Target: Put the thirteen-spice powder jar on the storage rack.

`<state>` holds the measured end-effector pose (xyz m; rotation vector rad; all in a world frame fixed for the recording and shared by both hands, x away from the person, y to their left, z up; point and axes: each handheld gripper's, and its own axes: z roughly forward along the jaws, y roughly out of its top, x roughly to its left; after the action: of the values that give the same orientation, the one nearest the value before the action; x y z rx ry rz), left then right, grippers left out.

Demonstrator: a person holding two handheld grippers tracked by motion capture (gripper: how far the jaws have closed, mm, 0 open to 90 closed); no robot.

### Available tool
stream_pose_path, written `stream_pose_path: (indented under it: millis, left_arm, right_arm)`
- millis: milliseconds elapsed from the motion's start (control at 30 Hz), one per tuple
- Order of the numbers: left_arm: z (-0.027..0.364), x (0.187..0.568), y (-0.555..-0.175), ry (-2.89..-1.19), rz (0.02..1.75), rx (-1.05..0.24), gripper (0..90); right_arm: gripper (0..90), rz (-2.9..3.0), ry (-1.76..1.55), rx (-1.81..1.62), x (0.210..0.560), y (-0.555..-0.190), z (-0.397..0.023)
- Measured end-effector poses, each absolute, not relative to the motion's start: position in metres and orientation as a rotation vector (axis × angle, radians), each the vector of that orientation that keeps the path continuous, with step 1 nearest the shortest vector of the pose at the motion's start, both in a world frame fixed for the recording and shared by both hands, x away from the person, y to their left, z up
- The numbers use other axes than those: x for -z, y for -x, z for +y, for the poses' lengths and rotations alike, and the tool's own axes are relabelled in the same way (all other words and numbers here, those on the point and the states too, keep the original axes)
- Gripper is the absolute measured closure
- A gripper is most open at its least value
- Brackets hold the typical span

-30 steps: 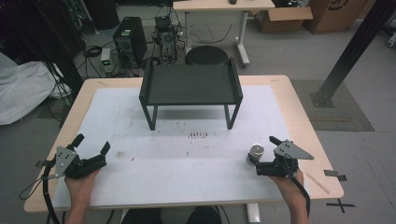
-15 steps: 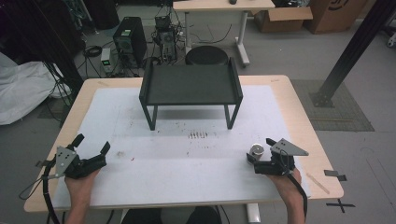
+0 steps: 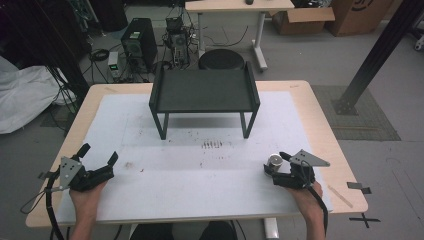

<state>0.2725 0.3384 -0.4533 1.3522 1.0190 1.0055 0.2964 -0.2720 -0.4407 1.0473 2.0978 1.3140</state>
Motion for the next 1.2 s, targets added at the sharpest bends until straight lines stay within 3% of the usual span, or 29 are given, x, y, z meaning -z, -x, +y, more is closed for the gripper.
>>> stream_pose_path:
  millis: [833, 1200]
  left_arm:
    - [0.3382, 0.4533, -0.2725, -1.352, 1.021, -1.006, 1.6]
    - [0.3383, 0.4533, -0.2724, -1.353, 1.02, -1.006, 1.6]
  right_arm:
    - [47.9, 2.061, -1.042, -1.44, 0.4456, -0.2925, -0.276]
    - [48.6, 2.054, -1.036, -1.435, 0.4456, -0.2915, -0.2753]
